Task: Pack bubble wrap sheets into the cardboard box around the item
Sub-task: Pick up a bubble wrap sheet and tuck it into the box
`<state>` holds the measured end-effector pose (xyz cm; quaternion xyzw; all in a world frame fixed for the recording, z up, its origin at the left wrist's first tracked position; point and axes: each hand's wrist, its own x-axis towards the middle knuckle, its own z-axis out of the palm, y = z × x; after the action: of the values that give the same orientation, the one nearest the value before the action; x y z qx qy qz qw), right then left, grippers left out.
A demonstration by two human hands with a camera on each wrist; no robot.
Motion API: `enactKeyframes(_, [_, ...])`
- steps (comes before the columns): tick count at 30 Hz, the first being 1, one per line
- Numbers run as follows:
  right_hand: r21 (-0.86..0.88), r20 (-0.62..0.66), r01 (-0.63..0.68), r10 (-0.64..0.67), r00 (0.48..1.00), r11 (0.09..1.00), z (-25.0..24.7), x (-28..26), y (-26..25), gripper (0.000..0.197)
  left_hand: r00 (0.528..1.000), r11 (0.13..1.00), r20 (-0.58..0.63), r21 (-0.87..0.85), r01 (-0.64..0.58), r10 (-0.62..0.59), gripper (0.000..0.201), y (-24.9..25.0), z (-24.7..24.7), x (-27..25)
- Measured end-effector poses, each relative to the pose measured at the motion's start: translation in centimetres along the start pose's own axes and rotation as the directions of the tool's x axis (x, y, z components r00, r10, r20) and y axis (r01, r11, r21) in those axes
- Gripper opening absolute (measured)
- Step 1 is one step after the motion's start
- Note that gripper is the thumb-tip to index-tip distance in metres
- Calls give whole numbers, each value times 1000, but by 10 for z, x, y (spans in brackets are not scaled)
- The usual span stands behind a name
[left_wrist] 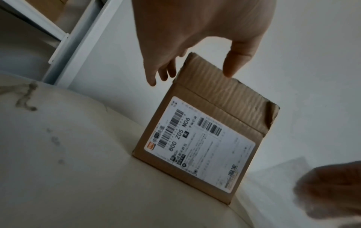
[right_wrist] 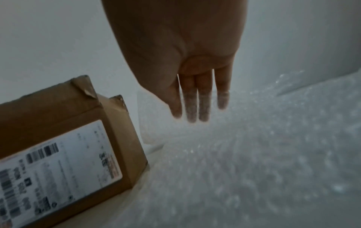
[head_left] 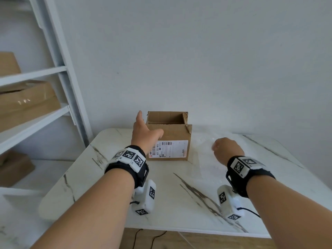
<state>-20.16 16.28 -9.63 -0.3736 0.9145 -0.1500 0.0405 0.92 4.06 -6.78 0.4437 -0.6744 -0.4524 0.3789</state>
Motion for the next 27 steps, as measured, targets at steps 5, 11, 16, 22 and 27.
enactKeyframes(5, [151, -288, 21, 23, 957, 988, -49, -4, -1, 31, 969, 979, -139, 63, -195, 202, 78, 35, -3, -6])
enactKeyframes(11, [220, -600, 208, -37, 800, 953, -120, -7, -21, 23, 871, 851, -123, 313, -421, 476, 29, 85, 4, -2])
enactKeyframes(16, [146, -564, 284, -156, 811, 948, -132, -13, -37, 14, 903, 849, 87, 313, -426, 421, 12, 104, 20, 1])
enactKeyframes(22, [103, 32, 154, -158, 987, 983, -104, -15, -15, 18, 935, 874, 208, 342, -345, 287, 20, 87, 27, -7])
enactKeyframes(27, [187, 183, 52, -87, 979, 981, -90, -11, -3, 18, 940, 858, 234, 397, -327, 250, 16, 79, 29, -12])
